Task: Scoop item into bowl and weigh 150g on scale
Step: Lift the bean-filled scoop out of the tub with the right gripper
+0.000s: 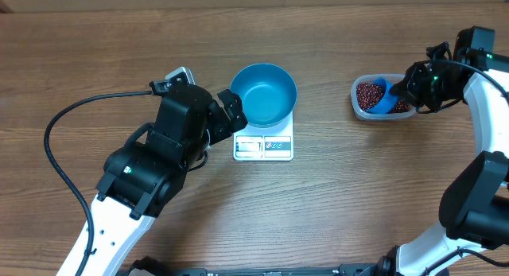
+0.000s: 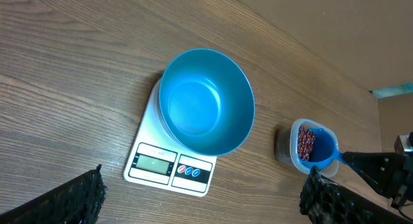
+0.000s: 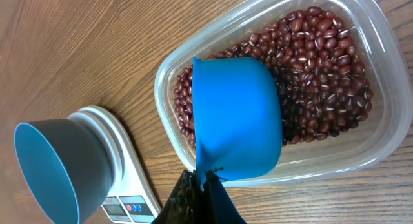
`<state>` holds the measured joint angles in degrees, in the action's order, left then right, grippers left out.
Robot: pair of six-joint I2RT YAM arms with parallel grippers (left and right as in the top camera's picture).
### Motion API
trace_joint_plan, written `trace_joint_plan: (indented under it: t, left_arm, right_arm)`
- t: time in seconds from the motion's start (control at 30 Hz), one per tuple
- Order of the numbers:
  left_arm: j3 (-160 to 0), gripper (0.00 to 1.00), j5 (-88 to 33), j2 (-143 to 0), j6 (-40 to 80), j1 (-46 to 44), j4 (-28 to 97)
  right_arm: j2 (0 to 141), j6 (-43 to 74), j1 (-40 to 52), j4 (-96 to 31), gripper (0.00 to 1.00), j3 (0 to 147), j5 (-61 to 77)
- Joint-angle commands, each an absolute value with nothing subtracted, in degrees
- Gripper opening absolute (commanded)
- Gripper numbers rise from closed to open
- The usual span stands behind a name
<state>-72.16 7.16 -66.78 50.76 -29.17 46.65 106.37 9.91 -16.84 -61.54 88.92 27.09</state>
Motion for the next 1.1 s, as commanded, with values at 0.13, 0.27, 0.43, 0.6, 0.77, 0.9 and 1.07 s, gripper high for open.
trace_joint_plan:
  t: [0.13,0.27,0.43,0.6,0.77,0.9,1.07]
  left_arm:
    - [-73.2,1.00,8.1,-66.4,49.7,-29.2,46.5]
    - [-73.2,1.00,8.1,-66.4,49.7,-29.2,46.5]
    - [-73.2,1.00,8.1,-66.4,49.7,-29.2,46.5]
    - [-73.2,1.00,8.1,-66.4,49.7,-29.2,46.5]
    - [-73.2,0.99,8.1,-66.4,49.7,-29.2,46.5]
    - [-73.2,1.00,8.1,-66.4,49.7,-29.2,46.5]
    - [-73.2,1.00,8.1,-66.4,49.7,-29.2,46.5]
  right_arm:
    - [106.7,10.4,-17.1,-62.3,0.04,89.2,28.6]
    - [106.7,10.4,-17.2,-62.3,0.04,89.2,29.0]
    - [106.7,10.5,-18.2,-62.1,0.04,89.2,30.4]
    - [106.7,10.4,-20.1,-62.5,0.04,89.2,31.3]
    - [106.7,10.0,-20.9,-62.3,0.04,89.2,34.5]
    - [106.7,10.0,-21.8,-62.2,0.04,89.2,37.0]
    - [106.7,9.8,-22.9,-62.7,0.04,89.2,37.5]
